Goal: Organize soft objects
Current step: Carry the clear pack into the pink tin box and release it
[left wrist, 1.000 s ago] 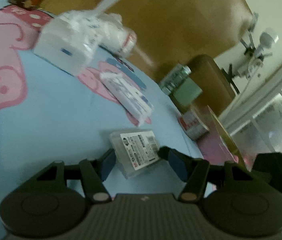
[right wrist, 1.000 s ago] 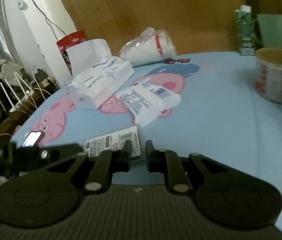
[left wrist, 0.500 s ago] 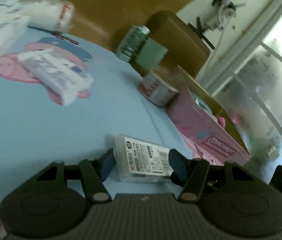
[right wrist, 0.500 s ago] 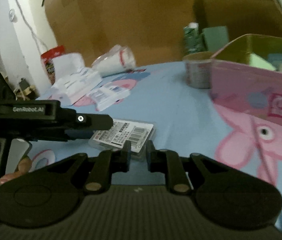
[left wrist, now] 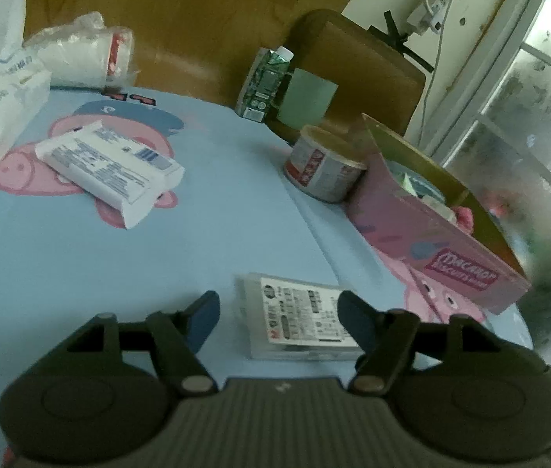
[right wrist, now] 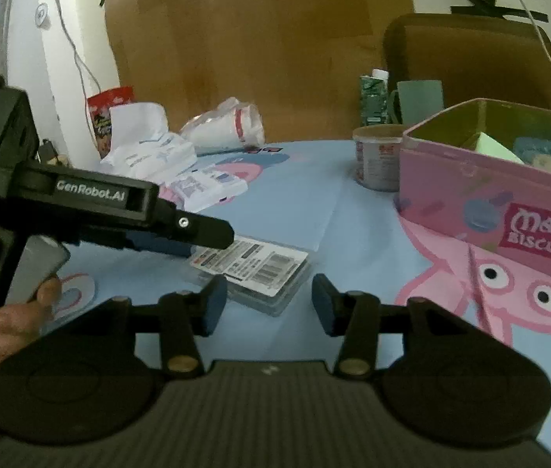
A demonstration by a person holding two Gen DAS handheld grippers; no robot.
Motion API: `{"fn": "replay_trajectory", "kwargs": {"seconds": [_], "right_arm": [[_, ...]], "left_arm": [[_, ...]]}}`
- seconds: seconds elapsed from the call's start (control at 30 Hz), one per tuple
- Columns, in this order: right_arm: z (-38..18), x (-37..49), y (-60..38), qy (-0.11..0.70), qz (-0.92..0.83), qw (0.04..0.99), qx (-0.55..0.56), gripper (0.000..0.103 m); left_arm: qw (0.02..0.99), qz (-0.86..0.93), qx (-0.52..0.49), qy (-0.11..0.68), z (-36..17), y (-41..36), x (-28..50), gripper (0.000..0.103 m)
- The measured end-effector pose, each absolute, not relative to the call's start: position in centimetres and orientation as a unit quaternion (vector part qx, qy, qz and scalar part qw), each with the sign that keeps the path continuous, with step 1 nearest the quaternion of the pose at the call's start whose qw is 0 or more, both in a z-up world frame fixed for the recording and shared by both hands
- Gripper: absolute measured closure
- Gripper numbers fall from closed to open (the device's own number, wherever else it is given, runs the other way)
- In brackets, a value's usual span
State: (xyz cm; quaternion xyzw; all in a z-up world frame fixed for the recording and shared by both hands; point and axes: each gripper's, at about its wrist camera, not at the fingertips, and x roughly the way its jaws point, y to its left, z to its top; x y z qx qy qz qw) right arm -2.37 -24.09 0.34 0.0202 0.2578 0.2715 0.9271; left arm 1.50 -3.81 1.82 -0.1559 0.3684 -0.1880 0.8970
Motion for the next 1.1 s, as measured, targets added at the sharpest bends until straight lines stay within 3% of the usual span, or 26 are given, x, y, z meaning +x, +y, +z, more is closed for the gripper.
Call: {"fn": "replay_trajectory", "kwargs": {"seconds": [1.1], "right_arm": [[-0.3, -1.4, -21.7, 0.266, 0.253, 0.929, -0.042, 0.048]], "left_arm": [[0.906, -0.191, -0.130, 0.355, 1.6, -4.2, 0.9, 0.029]]}}
